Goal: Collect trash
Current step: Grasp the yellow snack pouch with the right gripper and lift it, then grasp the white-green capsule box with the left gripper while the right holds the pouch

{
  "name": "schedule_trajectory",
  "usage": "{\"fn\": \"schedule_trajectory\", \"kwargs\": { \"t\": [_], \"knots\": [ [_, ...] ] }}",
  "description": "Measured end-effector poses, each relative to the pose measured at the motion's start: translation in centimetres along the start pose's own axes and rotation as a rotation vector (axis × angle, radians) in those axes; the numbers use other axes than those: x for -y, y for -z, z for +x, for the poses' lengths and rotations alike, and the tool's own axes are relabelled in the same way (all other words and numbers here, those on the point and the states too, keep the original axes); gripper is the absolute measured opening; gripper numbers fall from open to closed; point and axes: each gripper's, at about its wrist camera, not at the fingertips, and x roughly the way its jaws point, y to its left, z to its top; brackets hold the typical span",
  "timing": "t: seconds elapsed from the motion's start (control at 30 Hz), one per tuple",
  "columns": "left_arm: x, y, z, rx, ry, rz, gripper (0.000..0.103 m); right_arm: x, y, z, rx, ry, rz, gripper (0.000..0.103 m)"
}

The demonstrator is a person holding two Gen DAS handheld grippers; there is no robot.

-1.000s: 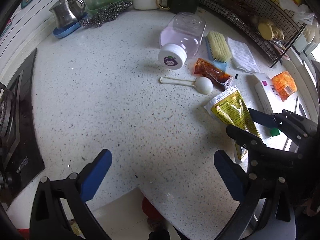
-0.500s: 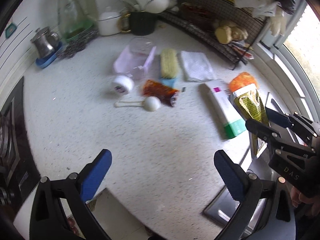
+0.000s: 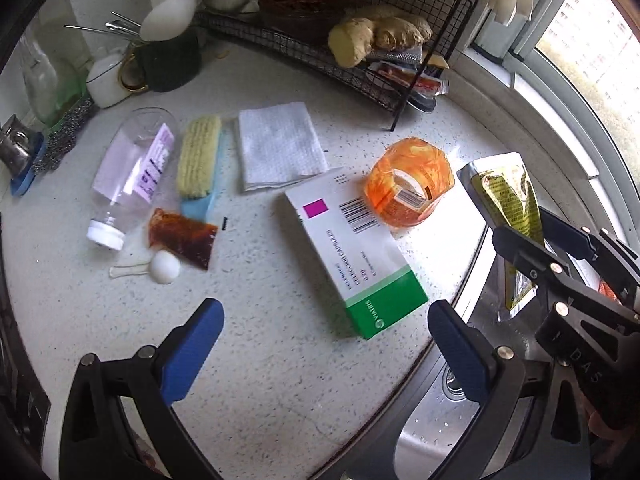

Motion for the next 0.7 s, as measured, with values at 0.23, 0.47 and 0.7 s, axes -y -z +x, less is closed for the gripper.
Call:
{"fn": "schedule_trajectory", "kwargs": {
  "t": [0.23, 0.47, 0.7],
  "knots": [
    [2.0, -1.6, 3.7, -0.049, 0.002, -0.03, 0.102, 3.5, 0.7, 1.5, -0.022, 0.003, 0.073, 0.041],
    [2.7, -2.7, 7.0, -0.075, -0.073, -0.018, 0.102, 5.3, 1.2, 2.7, -0.035, 0.005, 0.084, 0.041],
    [2.9, -2.0, 8.6, -0.093, -0.102, 0.006, 0.087, 5.6, 2.1, 3.3, -0.054, -0.01, 0.087, 0.041]
  ]
}}
